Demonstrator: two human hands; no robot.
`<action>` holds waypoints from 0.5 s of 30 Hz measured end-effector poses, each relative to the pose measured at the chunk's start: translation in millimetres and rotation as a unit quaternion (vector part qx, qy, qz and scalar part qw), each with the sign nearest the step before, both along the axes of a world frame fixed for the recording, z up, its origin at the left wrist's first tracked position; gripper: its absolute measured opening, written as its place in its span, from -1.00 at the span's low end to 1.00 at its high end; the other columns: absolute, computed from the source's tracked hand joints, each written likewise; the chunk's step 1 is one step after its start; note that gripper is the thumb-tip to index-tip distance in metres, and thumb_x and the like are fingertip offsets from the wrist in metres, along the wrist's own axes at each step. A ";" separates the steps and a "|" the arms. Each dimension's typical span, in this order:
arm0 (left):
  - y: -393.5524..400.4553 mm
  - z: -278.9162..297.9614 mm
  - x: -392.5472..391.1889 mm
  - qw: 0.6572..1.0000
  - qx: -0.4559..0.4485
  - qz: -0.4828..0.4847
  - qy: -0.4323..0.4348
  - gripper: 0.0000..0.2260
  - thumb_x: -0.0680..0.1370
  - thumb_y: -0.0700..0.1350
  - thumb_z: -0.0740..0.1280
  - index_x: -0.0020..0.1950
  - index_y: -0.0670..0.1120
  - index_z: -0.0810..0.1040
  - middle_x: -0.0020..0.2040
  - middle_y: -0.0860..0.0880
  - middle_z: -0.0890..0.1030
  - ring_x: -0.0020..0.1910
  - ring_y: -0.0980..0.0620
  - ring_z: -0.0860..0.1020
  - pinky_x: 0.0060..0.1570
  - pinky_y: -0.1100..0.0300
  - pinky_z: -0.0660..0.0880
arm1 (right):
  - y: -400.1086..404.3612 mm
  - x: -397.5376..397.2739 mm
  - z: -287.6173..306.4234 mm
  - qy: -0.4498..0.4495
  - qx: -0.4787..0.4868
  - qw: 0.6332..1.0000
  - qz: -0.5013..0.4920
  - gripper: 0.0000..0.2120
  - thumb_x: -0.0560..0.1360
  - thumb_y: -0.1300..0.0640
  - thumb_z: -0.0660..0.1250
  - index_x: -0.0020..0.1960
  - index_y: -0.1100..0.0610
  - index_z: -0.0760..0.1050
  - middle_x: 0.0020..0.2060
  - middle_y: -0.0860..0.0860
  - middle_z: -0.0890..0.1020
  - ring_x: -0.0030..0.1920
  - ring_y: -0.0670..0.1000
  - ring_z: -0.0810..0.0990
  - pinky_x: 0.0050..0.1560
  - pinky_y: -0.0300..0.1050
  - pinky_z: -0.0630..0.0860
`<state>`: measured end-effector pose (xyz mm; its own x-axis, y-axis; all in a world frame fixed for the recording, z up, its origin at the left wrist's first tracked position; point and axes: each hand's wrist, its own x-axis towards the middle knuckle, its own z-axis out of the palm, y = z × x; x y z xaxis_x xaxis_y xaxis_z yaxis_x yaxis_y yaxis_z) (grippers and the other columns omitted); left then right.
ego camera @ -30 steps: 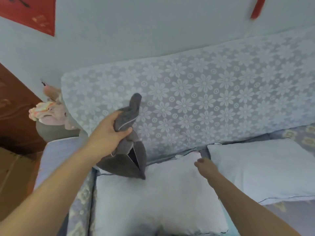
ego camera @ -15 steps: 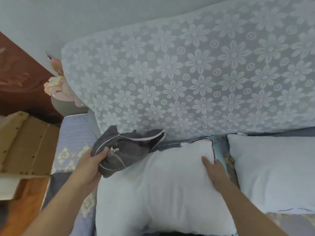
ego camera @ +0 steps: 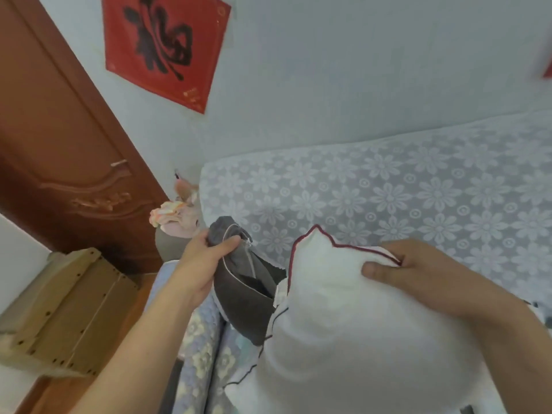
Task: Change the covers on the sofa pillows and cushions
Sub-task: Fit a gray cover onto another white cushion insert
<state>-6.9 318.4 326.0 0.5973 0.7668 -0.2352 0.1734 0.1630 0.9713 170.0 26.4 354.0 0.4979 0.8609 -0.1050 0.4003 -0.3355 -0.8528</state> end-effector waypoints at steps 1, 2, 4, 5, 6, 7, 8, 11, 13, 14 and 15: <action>-0.4 4.3 -6.8 1.000 0.008 -0.016 -0.007 -0.69 0.51 -0.30 0.45 0.25 -0.22 0.58 0.11 -0.21 0.70 0.11 -0.17 0.68 0.22 -0.06 0.55 | 11.0 -6.8 -3.7 -0.048 -0.018 0.999 -0.005 -0.71 0.50 -0.22 0.30 -0.17 -0.02 0.59 -0.09 -0.15 0.62 -0.10 -0.10 0.61 -0.07 -0.19 0.49; -0.6 7.4 -13.5 0.999 0.017 -0.032 -0.013 -0.69 0.51 -0.31 0.46 0.24 -0.21 0.58 0.10 -0.20 0.70 0.11 -0.17 0.68 0.22 -0.07 0.55 | 22.5 -16.3 -12.3 -0.085 -0.024 0.996 -0.002 -0.74 0.52 -0.23 0.27 -0.15 -0.08 0.58 -0.01 -0.21 0.57 -0.02 -0.17 0.57 0.00 -0.22 0.46; -3.4 10.2 -26.5 0.996 0.049 -0.068 -0.009 -0.69 0.49 -0.31 0.48 0.22 -0.17 0.59 0.09 -0.18 0.71 0.11 -0.15 0.68 0.21 -0.07 0.56 | 43.4 -40.9 -32.5 -0.119 -0.030 0.992 -0.004 -0.76 0.60 -0.15 0.24 -0.04 -0.06 0.61 0.05 -0.23 0.58 0.07 -0.20 0.54 0.15 -0.19 0.45; -5.9 9.2 -32.4 0.994 0.068 -0.081 0.005 -0.69 0.49 -0.31 0.49 0.21 -0.13 0.59 0.07 -0.13 0.72 0.09 -0.12 0.68 0.20 -0.07 0.57 | 52.6 -54.1 -41.4 -0.117 -0.032 0.992 -0.024 -0.73 0.61 -0.14 0.22 -0.05 0.01 0.59 -0.03 -0.16 0.61 0.01 -0.14 0.57 0.13 -0.12 0.48; -8.7 5.2 -37.1 0.991 0.096 -0.091 0.025 -0.70 0.49 -0.30 0.50 0.18 -0.08 0.60 0.04 -0.05 0.73 0.06 -0.04 0.69 0.17 -0.03 0.58 | 59.9 -67.2 -47.9 -0.118 -0.031 0.992 -0.042 -0.70 0.63 -0.13 0.20 -0.09 0.05 0.53 -0.14 -0.10 0.61 -0.08 -0.06 0.57 0.05 -0.09 0.49; -12.4 -0.2 -41.3 0.985 0.133 -0.099 0.050 -0.71 0.48 -0.27 0.51 0.14 -0.03 0.60 -0.01 0.04 0.73 0.02 0.05 0.69 0.11 0.04 0.59 | 66.2 -79.1 -52.9 -0.129 -0.030 0.990 -0.051 -0.70 0.64 -0.12 0.18 -0.13 0.06 0.47 -0.23 -0.07 0.58 -0.15 -0.02 0.56 -0.04 -0.09 0.46; -17.2 -5.9 -44.8 0.976 0.174 -0.106 0.074 -0.73 0.48 -0.25 0.52 0.09 0.03 0.59 -0.06 0.13 0.71 -0.04 0.16 0.67 0.04 0.14 0.58 | 71.6 -88.3 -56.8 -0.148 -0.031 0.987 -0.055 -0.73 0.65 -0.11 0.16 -0.12 0.03 0.43 -0.25 -0.09 0.56 -0.17 -0.01 0.54 -0.10 -0.11 0.44; -31.0 -17.4 -54.8 0.966 0.222 -0.102 0.085 -0.74 0.49 -0.20 0.51 0.03 0.12 0.56 -0.11 0.29 0.65 -0.12 0.34 0.60 -0.16 0.42 0.49 | 80.0 -108.4 -58.1 -0.209 -0.040 0.976 -0.036 -0.74 0.67 0.00 0.12 0.34 -0.14 0.37 0.11 -0.16 0.58 0.10 -0.02 0.55 0.07 -0.12 0.45; -34.1 -17.1 -61.1 0.965 0.229 -0.104 0.072 -0.73 0.50 -0.20 0.50 0.04 0.12 0.55 -0.10 0.29 0.65 -0.10 0.34 0.60 -0.17 0.46 0.48 | 80.0 -114.4 -56.0 -0.248 -0.019 0.968 -0.015 -0.55 0.66 0.08 0.11 0.52 -0.17 0.19 0.33 -0.17 0.47 0.28 -0.03 0.45 0.21 -0.12 0.42; -34.3 -15.6 -63.6 0.963 0.235 -0.113 0.071 -0.73 0.50 -0.21 0.49 0.05 0.12 0.56 -0.09 0.27 0.65 -0.09 0.32 0.61 -0.15 0.44 0.49 | 79.7 -116.6 -53.1 -0.262 0.000 0.965 -0.007 -0.54 0.65 0.07 0.12 0.52 -0.17 0.19 0.34 -0.18 0.44 0.30 -0.05 0.40 0.23 -0.11 0.42; -34.0 -13.5 -66.0 0.960 0.240 -0.124 0.071 -0.73 0.50 -0.21 0.49 0.06 0.12 0.56 -0.08 0.25 0.66 -0.08 0.30 0.61 -0.12 0.41 0.51 | 80.2 -119.3 -49.7 -0.268 0.015 0.963 0.004 -0.56 0.65 0.03 0.12 0.51 -0.18 0.22 0.32 -0.20 0.44 0.30 -0.07 0.38 0.23 -0.10 0.42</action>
